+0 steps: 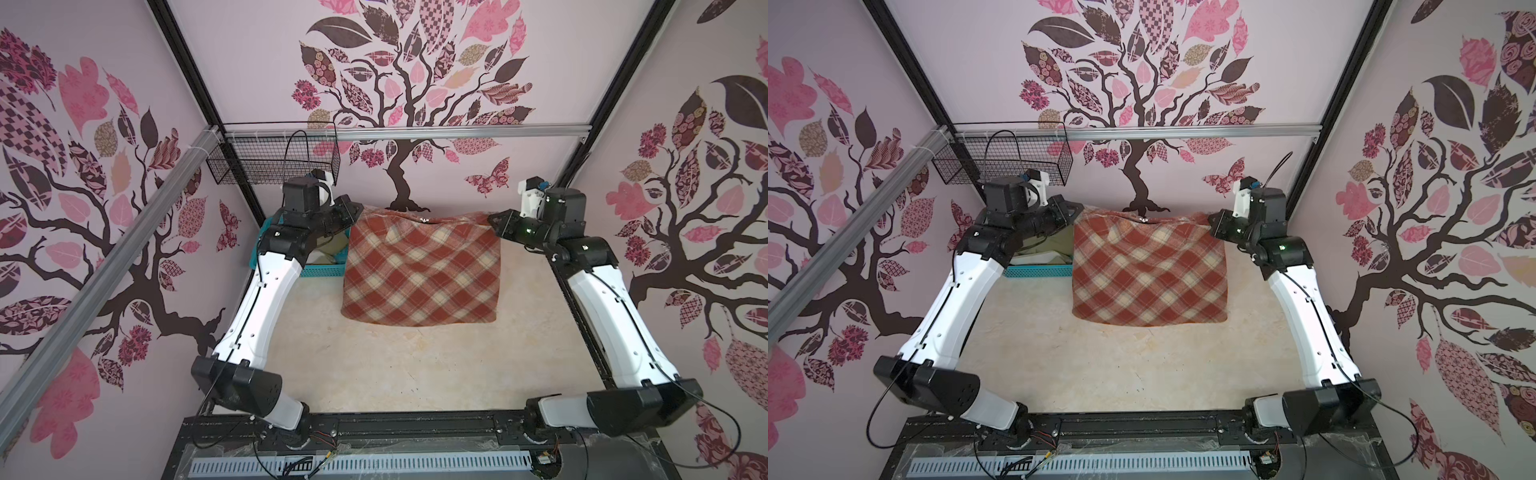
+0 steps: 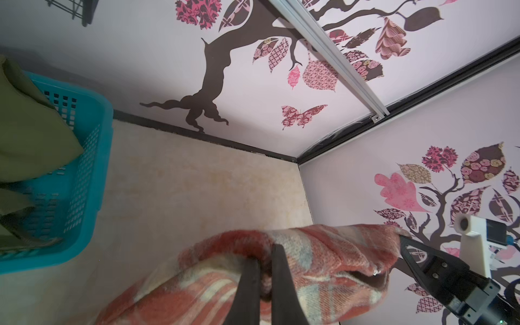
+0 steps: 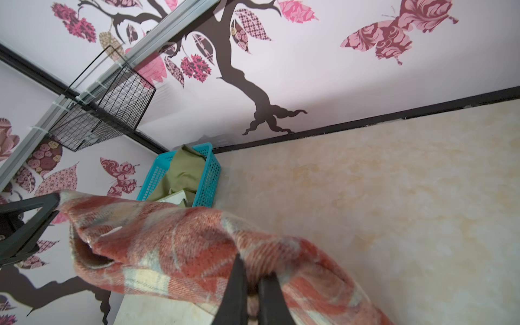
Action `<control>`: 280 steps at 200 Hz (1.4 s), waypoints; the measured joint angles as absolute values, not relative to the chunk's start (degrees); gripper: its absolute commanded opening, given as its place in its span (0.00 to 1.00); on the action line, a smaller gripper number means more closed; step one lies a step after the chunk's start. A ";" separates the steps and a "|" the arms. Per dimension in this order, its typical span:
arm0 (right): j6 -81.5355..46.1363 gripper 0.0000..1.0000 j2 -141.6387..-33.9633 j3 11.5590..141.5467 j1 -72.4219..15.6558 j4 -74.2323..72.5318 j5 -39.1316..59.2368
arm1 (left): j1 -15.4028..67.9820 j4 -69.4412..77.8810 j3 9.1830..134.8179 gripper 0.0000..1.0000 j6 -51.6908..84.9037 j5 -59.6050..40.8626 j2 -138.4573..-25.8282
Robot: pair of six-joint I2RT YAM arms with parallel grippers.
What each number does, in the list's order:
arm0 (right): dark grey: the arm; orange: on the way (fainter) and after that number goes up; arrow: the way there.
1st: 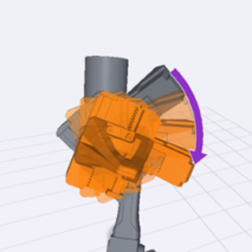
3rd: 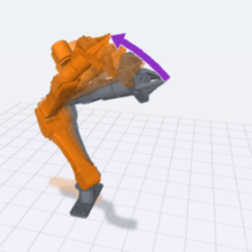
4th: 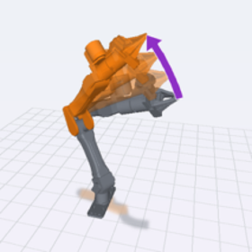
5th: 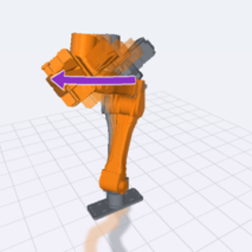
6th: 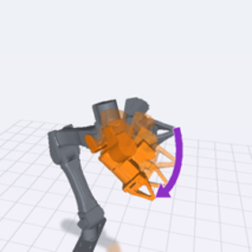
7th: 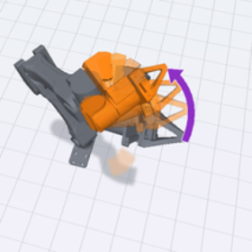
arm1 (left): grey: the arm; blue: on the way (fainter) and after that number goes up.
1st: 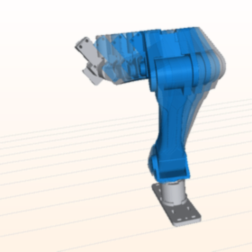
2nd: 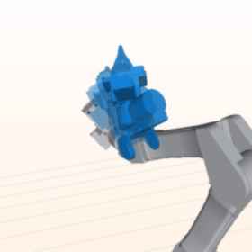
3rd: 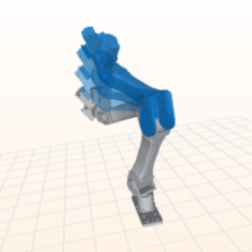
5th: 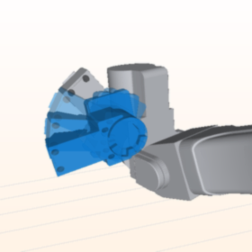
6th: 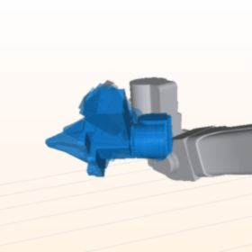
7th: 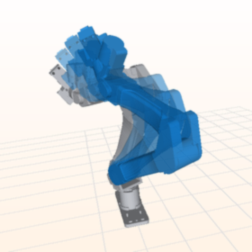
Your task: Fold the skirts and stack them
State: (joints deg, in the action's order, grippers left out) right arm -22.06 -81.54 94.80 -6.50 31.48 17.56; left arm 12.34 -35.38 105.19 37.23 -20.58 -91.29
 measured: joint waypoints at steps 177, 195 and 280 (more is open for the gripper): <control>-30.37 0.00 -59.44 30.76 -6.90 14.83 22.13 | 18.87 -20.14 44.34 0.00 39.72 -29.67 -80.14; -30.81 0.09 -56.71 30.68 -7.01 13.93 21.74 | 19.33 -19.27 41.10 0.00 40.62 -29.71 -77.65; -32.25 0.44 -51.11 33.87 -7.57 16.36 20.84 | 19.44 -27.86 41.74 0.24 40.38 -27.55 -67.29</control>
